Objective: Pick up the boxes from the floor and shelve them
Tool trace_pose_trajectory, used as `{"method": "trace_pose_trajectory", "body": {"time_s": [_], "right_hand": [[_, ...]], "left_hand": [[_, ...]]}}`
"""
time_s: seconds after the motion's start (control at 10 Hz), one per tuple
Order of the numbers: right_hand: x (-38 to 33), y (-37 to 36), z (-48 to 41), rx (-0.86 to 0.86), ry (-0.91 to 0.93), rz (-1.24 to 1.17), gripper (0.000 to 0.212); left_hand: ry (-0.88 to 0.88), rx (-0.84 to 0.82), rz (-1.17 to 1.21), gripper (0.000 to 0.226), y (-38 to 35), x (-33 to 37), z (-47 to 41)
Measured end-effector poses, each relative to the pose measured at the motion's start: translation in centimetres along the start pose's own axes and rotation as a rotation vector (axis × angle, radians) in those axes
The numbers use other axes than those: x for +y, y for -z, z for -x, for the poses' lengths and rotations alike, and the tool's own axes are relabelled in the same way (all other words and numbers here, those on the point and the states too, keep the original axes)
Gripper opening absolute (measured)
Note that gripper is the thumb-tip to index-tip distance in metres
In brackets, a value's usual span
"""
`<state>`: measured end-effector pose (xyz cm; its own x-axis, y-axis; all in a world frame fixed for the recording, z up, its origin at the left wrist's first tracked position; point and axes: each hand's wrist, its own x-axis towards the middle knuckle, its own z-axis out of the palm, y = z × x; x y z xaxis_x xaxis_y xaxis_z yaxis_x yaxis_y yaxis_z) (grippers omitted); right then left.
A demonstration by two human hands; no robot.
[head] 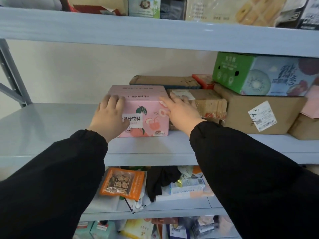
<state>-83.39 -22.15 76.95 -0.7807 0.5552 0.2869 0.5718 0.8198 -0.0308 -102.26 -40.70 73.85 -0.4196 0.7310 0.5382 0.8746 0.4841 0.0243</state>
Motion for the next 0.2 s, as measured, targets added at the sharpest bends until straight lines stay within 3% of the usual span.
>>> {"method": "trace_pose_trajectory", "body": {"time_s": [0.1, 0.2], "right_hand": [[0.9, 2.3, 2.9, 0.107, 0.049, -0.135, 0.065], [3.3, 5.7, 9.7, 0.368, 0.112, -0.355, 0.051]], "left_hand": [[0.024, -0.020, -0.069, 0.082, 0.2, 0.7, 0.0], [0.124, -0.098, -0.118, 0.093, 1.1, 1.5, -0.3]]}}
